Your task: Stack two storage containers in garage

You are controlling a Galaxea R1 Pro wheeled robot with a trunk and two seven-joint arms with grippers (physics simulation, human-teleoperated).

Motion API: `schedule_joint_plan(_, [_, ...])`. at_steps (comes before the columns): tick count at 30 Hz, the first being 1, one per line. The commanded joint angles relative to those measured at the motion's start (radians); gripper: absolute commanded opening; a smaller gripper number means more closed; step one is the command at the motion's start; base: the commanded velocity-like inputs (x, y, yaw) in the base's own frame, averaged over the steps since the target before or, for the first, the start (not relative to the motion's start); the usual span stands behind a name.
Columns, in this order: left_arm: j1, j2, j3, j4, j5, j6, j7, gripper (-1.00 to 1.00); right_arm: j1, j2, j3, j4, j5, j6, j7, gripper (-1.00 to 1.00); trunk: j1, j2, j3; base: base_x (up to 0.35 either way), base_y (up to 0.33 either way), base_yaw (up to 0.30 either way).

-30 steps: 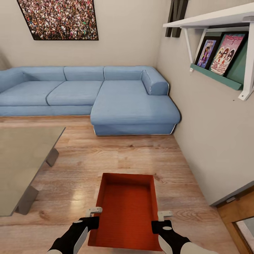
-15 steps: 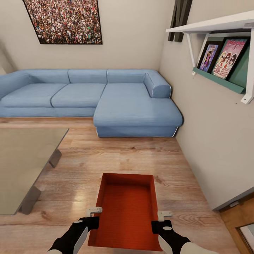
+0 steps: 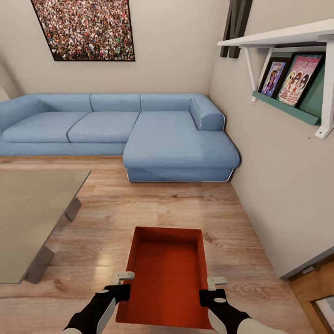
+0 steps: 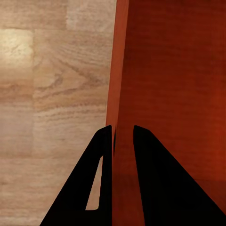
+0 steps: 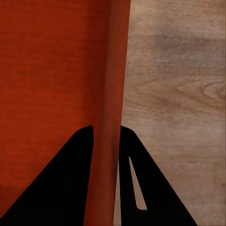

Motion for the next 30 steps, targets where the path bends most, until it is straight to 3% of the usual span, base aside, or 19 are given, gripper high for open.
schedule_joint_plan(1, [0.0,0.001,-0.003,-0.005,-0.017,-0.01,0.011,-1.0,-0.001,0.0,0.016,0.016,-0.026,-0.006,-0.005,-1.0,0.0,0.0,0.0,0.0,0.0,0.0])
schedule_joint_plan(22, [0.0,0.002,-0.002,-0.015,-0.015,0.0,0.003,-1.0,-0.001,-0.001,0.016,0.016,-0.026,-0.004,-0.004,-1.0,0.0,0.0,0.0,0.0,0.0,0.0])
schedule_joint_plan(30, [0.0,0.002,-0.002,-0.009,-0.014,0.001,0.003,-1.0,-0.001,-0.001,0.016,0.016,-0.026,-0.004,-0.003,-1.0,-0.031,0.056,0.025,0.0,0.0,0.0])
